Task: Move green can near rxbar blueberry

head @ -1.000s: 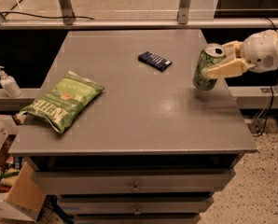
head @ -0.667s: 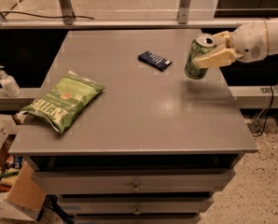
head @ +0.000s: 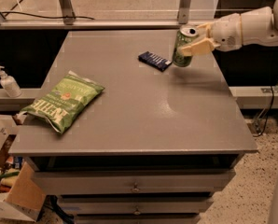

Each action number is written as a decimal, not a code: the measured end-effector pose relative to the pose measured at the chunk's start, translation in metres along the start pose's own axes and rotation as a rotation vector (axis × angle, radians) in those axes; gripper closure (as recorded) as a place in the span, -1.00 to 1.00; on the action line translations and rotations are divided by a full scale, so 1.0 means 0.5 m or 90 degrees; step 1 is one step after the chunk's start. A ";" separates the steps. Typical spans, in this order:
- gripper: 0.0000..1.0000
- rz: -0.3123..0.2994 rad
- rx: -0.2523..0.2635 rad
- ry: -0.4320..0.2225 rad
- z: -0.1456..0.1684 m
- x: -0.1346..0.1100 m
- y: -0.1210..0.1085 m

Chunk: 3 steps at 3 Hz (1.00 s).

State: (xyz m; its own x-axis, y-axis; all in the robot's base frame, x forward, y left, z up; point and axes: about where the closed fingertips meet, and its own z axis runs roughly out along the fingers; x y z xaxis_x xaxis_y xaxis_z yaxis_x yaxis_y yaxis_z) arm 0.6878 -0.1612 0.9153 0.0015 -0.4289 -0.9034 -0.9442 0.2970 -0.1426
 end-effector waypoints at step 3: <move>1.00 0.017 0.021 0.031 0.061 0.059 -0.079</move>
Offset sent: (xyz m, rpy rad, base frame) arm 0.0595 -0.0034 -0.0351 -0.0500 0.0222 -0.0593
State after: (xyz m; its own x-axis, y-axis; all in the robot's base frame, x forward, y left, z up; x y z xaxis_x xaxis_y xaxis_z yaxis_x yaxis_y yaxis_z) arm 0.7354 -0.1597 0.8820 -0.0406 -0.4610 -0.8865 -0.9324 0.3363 -0.1322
